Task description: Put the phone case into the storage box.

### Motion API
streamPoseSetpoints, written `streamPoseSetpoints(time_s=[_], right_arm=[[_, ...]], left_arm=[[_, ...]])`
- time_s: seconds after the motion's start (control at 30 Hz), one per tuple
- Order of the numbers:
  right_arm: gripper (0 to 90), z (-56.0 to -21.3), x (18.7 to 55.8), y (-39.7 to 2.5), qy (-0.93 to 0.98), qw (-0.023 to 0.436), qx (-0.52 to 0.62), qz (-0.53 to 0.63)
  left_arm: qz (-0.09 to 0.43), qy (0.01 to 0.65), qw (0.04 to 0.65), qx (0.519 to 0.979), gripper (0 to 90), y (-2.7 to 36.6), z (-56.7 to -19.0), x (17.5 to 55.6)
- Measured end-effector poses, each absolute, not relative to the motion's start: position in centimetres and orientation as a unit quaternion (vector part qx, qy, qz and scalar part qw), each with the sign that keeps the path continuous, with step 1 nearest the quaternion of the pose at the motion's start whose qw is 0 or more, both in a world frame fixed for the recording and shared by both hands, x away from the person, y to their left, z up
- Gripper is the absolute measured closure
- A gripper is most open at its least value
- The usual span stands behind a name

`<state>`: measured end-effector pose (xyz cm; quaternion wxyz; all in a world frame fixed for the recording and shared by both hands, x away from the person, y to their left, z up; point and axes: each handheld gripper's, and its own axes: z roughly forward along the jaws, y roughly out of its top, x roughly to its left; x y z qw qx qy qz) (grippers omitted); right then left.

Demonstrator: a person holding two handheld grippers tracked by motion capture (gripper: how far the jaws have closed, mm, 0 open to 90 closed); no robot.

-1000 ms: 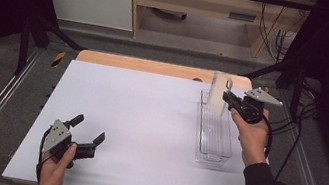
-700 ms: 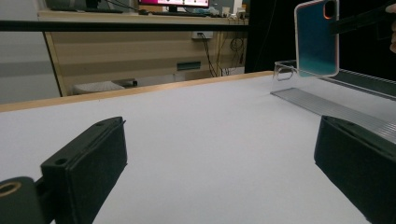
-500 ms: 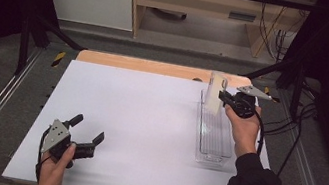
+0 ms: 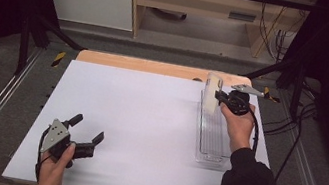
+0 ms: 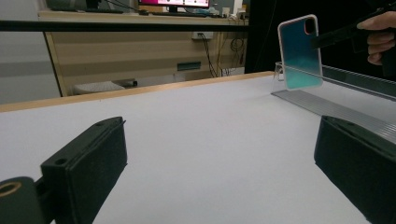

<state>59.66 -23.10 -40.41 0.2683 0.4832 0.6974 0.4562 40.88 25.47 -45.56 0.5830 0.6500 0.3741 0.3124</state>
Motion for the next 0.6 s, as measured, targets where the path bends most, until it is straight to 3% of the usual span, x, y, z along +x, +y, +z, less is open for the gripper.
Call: streamPoseSetpoints(time_s=[0.6], right_arm=[[81.7,-40.92,59.96,-22.67,0.705,0.262,0.484,0.447]], left_arm=[[0.314,0.373,0.584,0.649,2.0,25.55,-45.5,40.84]])
